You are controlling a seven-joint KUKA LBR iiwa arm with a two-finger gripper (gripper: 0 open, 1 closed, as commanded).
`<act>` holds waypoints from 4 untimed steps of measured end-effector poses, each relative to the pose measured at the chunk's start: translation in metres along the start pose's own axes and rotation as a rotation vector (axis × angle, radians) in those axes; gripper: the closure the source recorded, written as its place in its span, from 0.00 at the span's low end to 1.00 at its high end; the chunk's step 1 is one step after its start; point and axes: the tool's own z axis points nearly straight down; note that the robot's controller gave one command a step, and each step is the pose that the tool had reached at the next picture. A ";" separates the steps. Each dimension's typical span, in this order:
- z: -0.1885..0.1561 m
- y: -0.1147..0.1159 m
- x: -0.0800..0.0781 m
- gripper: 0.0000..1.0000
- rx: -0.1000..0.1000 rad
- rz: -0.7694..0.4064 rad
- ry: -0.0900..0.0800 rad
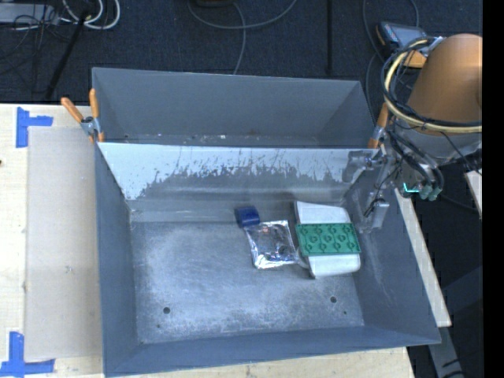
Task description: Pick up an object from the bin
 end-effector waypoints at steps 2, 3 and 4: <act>0.158 0.005 0.033 0.00 0.008 -0.195 -0.021; 0.159 0.016 0.041 0.00 0.008 -0.238 -0.033; 0.162 0.017 0.047 1.00 0.003 -0.245 -0.004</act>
Offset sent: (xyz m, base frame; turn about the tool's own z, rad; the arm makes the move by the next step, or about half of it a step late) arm -0.0323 -0.0038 -0.1121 -0.2344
